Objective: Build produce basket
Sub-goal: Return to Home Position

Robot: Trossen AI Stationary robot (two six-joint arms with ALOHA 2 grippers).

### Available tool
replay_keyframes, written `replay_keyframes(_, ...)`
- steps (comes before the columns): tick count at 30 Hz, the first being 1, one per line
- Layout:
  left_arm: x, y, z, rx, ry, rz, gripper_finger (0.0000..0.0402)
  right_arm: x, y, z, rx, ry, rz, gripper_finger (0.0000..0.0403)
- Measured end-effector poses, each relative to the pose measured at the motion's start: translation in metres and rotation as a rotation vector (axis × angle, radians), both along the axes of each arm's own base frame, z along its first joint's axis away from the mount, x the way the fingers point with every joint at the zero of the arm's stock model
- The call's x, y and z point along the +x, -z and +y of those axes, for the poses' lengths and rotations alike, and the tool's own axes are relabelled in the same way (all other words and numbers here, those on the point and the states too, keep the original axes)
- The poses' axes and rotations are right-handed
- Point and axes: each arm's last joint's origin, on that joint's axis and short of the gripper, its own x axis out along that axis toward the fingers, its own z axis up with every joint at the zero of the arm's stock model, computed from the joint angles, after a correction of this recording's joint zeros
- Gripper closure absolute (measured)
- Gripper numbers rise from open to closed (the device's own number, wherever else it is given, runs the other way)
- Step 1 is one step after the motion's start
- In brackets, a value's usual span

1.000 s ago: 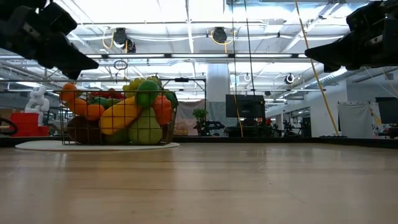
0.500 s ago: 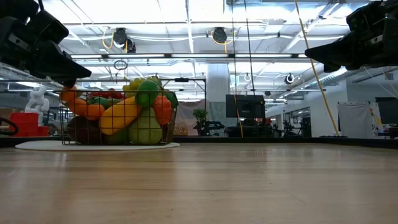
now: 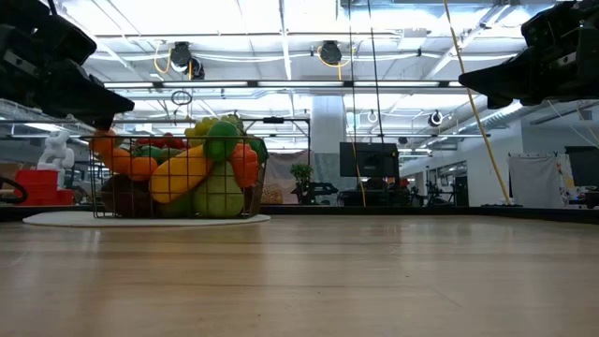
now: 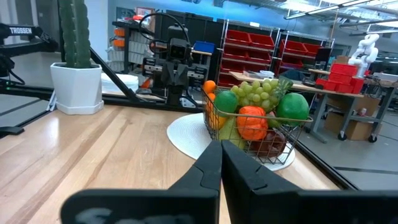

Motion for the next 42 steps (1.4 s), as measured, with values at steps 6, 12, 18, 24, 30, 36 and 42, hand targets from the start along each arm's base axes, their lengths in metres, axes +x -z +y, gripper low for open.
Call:
replay_keyframes(6,-0.0046,-0.0057,-0.0031,-0.001,0.052,-0.091,0.0401,0.0,0.0,0.0,0.0,0.0,0.0,0.0403)
replay_keyframes(12,-0.0044,-0.0068,-0.0046,-0.016,0.061,-0.21,0.0401,0.0,0.0,0.0,0.0,-0.001,0.0,0.0403)
replay_keyframes(18,-0.0037,-0.0051,-0.0049,0.019,0.068,-0.227,0.0401,0.0,0.0,0.0,0.0,-0.001,0.0,0.0403)
replay_keyframes(24,-0.0036,-0.0049,-0.0049,0.025,0.069,-0.226,0.0401,0.0,0.0,0.0,0.0,-0.001,0.0,0.0403)
replay_keyframes(30,-0.0033,-0.0049,-0.0016,0.053,0.03,-0.225,0.0401,0.0,0.0,0.0,0.0,-0.001,0.0,0.0403)
replay_keyframes(36,-0.003,-0.0046,0.0013,0.065,0.021,-0.22,0.0401,0.0,0.0,0.0,0.0,-0.001,0.0,0.0403)
replay_keyframes(42,-0.0028,-0.004,0.0007,0.094,0.049,-0.216,0.0401,0.0,0.0,0.0,0.0,-0.001,0.0,0.0403)
